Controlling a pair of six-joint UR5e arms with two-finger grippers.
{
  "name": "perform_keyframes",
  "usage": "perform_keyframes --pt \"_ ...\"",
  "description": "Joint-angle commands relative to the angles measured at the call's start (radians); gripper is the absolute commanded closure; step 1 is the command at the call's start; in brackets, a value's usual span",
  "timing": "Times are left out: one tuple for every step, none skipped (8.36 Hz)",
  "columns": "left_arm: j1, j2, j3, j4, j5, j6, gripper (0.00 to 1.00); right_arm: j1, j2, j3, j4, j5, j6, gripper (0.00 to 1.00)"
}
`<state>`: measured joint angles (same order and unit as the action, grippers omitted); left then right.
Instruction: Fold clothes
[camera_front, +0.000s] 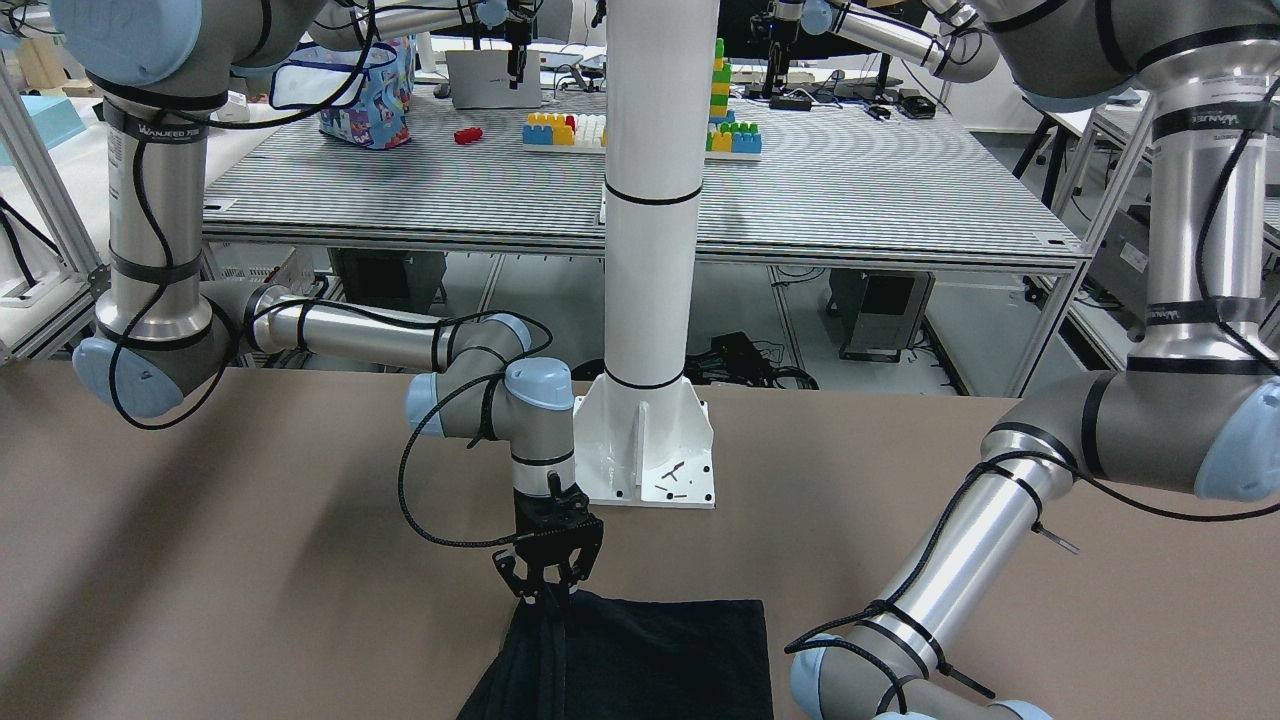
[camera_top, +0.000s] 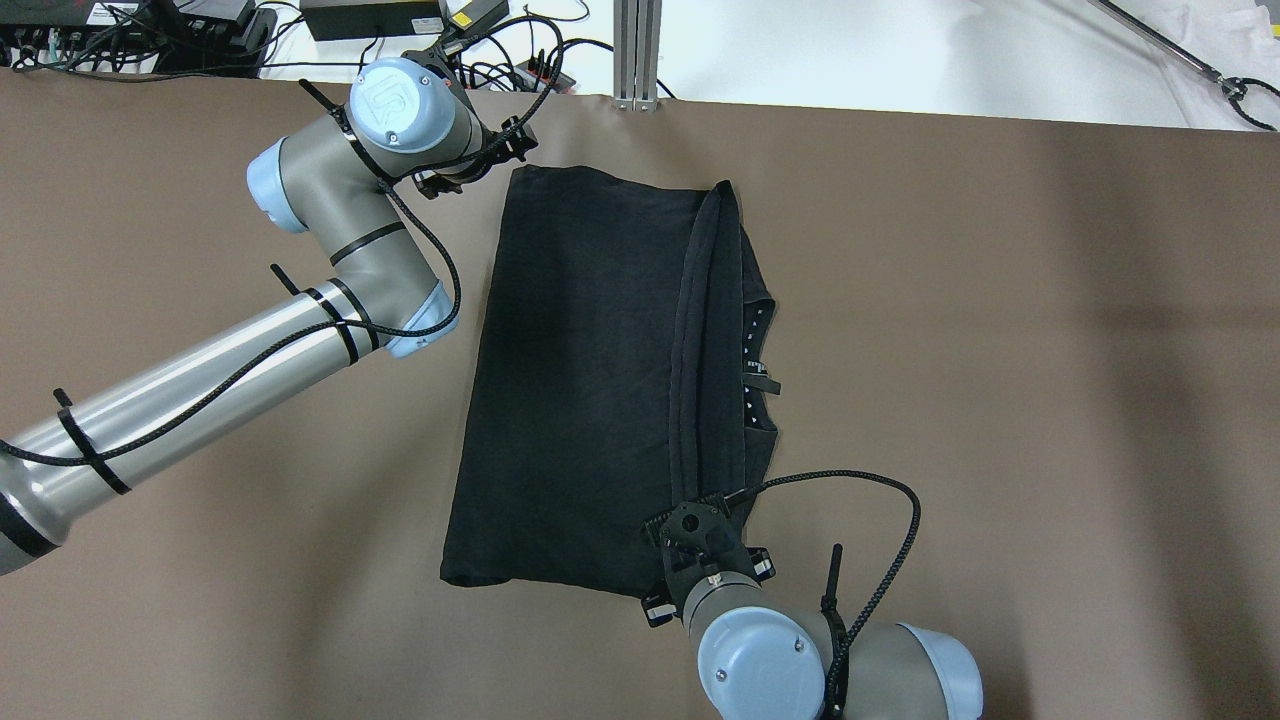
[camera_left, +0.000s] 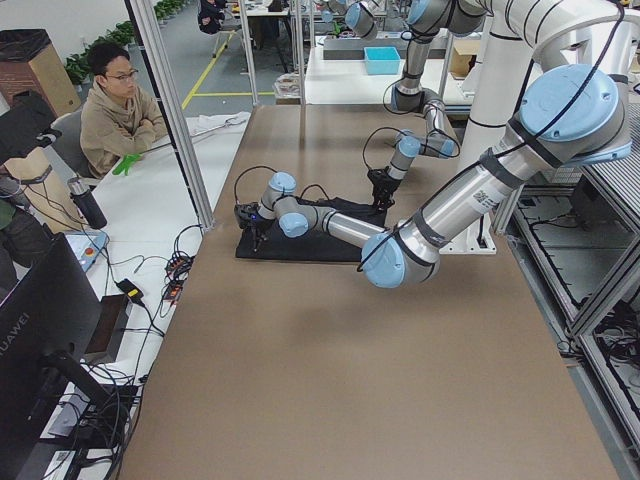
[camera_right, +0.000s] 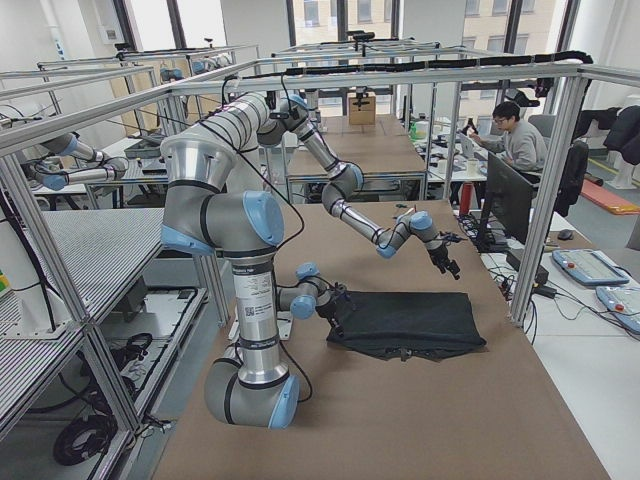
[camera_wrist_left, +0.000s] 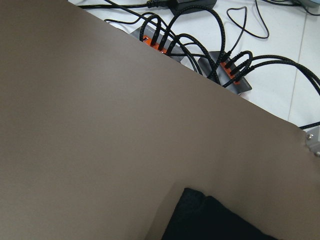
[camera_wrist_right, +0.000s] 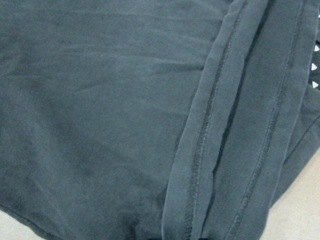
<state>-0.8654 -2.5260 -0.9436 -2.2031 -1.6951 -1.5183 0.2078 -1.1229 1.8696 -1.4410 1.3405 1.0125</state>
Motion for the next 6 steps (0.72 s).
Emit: perform_keyframes --pt "0.002 -0.002 0.000 0.000 0.000 -0.003 0.00 -0.030 0.000 0.000 -0.007 -0.007 0.001 0.61" --pt "0.000 -0.002 0.000 0.000 0.000 -0.005 0.00 -0.030 -0.005 0.002 -0.010 -0.007 0.001 0.74" --pt "0.000 -0.002 0.000 0.000 0.000 -0.005 0.00 -0.030 -0.003 0.003 -0.010 -0.007 0.000 0.96" --pt "0.000 0.000 -0.001 0.000 0.000 -0.008 0.00 -0.030 -0.005 0.003 -0.010 -0.007 0.000 1.00" --pt "0.000 0.000 0.000 -0.001 0.000 -0.016 0.00 -0.025 -0.005 0.005 -0.010 -0.006 -0.002 1.00" --pt "0.000 0.001 0.000 0.000 0.000 -0.016 0.00 -0.007 -0.006 0.026 -0.012 0.005 -0.035 1.00"
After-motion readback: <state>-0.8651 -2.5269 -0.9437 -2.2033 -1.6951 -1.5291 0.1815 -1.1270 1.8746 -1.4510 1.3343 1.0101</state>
